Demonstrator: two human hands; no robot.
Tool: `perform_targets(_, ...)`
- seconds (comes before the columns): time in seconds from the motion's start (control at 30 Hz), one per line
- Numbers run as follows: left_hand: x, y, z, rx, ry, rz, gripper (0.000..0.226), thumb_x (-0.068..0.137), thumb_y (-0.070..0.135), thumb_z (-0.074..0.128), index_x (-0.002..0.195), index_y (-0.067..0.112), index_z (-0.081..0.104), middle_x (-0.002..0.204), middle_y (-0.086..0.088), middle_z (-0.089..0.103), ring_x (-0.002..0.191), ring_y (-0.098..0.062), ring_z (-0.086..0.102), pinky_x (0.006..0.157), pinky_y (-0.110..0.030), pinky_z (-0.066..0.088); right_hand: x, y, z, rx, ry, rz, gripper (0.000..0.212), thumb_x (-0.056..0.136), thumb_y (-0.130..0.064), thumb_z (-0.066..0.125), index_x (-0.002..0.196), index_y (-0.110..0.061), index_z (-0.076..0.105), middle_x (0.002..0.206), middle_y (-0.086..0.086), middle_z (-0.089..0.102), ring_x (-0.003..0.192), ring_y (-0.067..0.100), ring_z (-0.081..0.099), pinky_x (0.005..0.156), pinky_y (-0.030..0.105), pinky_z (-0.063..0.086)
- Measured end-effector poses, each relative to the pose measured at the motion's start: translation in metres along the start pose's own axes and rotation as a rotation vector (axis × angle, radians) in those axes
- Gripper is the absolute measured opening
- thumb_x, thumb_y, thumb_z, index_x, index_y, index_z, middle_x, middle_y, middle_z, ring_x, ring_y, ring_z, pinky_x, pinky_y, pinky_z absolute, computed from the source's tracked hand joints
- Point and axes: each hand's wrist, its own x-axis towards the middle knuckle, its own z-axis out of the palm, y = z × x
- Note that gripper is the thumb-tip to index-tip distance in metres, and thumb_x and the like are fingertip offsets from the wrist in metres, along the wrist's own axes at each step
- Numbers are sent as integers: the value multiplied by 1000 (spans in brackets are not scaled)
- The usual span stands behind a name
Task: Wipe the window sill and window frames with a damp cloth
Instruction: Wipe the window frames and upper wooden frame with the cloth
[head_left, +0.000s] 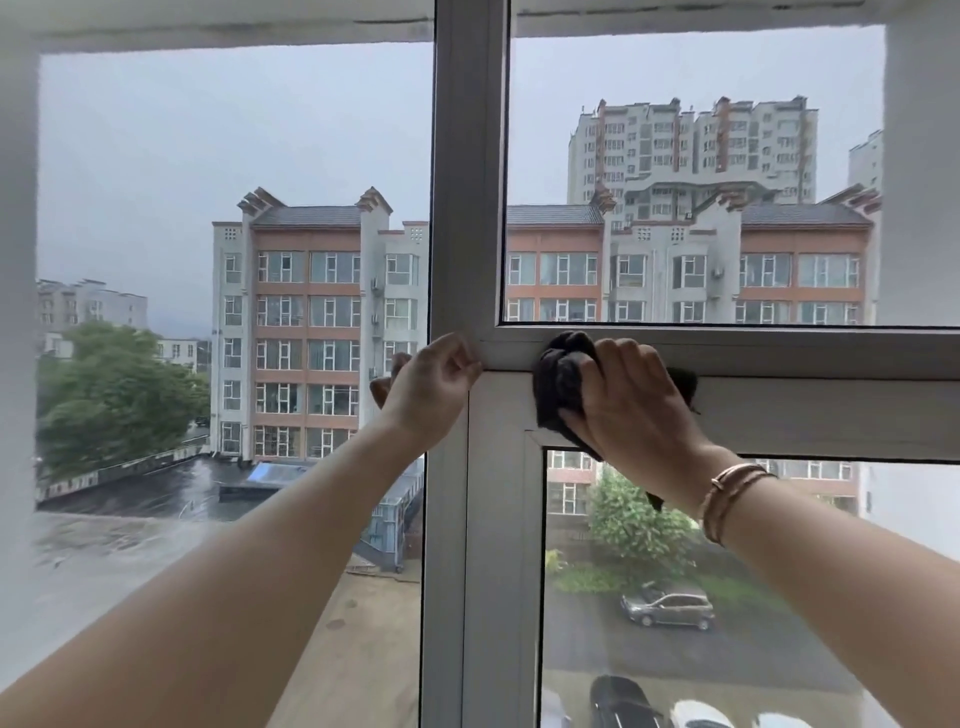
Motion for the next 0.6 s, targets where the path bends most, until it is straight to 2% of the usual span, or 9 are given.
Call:
perform_targets(0.07,0,-4,3,-19,-21,-2,25,91,32,57,69,40,48,61,8,54,75,-27,52,70,-52,45,10,-26,2,61,27,22,53,86,-47,44,113,-2,45,100,15,52,88,31,46,81,41,37)
perform_targets(0.13,0,-2,2,-9,-42,21,25,92,28,55,72,42,49,70,-7,59,75,-35,55,73,-57,48,20,-46,6,86,46,31,58,84,-51,43,115,-2,42,101,15,53,90,30,44,83,39,34)
perform_targets(0.17,2,-3,3,2,-44,27,26,92,26,55,73,42,49,75,-12,61,78,-38,56,73,-56,48,22,-50,8,79,51,28,60,84,-52,42,116,-2,41,102,15,53,91,30,43,83,39,33)
perform_targets(0.23,4,-5,1,10,-44,26,22,92,30,55,73,40,49,78,-13,62,80,-37,55,73,-55,48,25,-49,9,36,60,-24,66,86,-55,40,121,1,42,105,15,53,93,30,45,85,39,34)
perform_targets(0.3,2,-3,3,-9,-45,17,16,89,40,54,75,35,49,81,-13,62,86,-35,56,79,-56,49,18,-31,8,-20,57,-133,69,88,-56,36,126,1,43,108,16,53,95,31,48,86,40,36)
perform_targets(0.37,0,0,2,-17,-43,9,19,91,36,54,76,28,49,83,-16,62,90,-37,55,79,-54,49,8,-5,5,-77,28,-218,70,90,-57,34,127,2,43,108,15,53,93,30,50,86,39,39)
perform_targets(0.43,-1,3,2,-4,-37,-7,21,94,30,54,76,21,48,84,-20,60,80,-35,52,69,-47,47,-7,30,2,-145,-18,-248,70,90,-57,37,126,4,42,106,16,53,91,31,50,84,39,39)
perform_targets(0.5,-2,6,2,23,-38,-29,23,95,28,53,75,19,46,78,-17,54,70,-26,44,59,-38,37,-26,65,1,-218,-71,-249,73,89,-56,42,127,7,40,107,19,52,92,33,48,84,41,37)
perform_targets(0.6,-3,8,3,59,-40,-54,27,96,29,50,72,21,42,73,-9,45,67,-22,37,53,-32,27,-44,89,3,-263,-147,-187,77,87,-55,48,128,9,38,109,22,52,93,35,48,84,43,37)
